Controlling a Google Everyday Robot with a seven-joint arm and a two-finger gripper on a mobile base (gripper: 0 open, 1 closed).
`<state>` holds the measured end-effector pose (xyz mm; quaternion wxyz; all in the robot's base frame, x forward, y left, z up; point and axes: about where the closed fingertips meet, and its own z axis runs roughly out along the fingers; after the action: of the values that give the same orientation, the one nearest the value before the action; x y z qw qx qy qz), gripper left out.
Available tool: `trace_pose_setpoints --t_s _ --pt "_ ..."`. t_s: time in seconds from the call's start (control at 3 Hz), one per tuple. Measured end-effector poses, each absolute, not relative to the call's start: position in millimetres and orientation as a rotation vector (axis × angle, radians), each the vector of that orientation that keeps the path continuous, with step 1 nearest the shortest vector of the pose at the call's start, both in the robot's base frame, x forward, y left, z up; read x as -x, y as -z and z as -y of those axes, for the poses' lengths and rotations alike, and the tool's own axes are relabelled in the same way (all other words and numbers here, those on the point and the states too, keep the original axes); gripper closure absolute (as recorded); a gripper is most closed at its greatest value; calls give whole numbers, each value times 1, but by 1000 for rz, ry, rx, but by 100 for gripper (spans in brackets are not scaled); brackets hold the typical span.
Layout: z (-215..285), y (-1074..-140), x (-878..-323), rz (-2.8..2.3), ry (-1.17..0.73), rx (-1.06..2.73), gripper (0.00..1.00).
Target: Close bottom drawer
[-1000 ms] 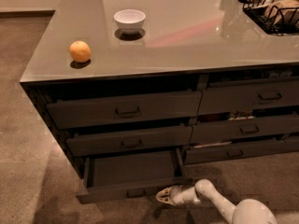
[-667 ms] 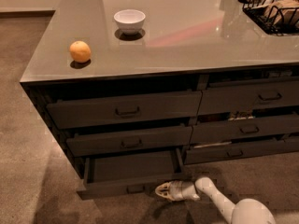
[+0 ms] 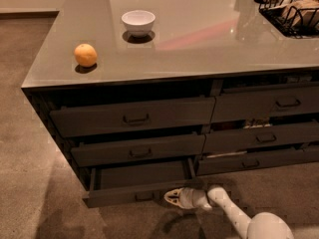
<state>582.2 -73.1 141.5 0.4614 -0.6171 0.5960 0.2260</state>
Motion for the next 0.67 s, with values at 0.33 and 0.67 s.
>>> trace_pose_setpoints --t_s 0.33,0.67 --pt "62 -143 -588 -1452 -524 1471 100" --pt "41 -151 -609 -1436 -462 1424 100"
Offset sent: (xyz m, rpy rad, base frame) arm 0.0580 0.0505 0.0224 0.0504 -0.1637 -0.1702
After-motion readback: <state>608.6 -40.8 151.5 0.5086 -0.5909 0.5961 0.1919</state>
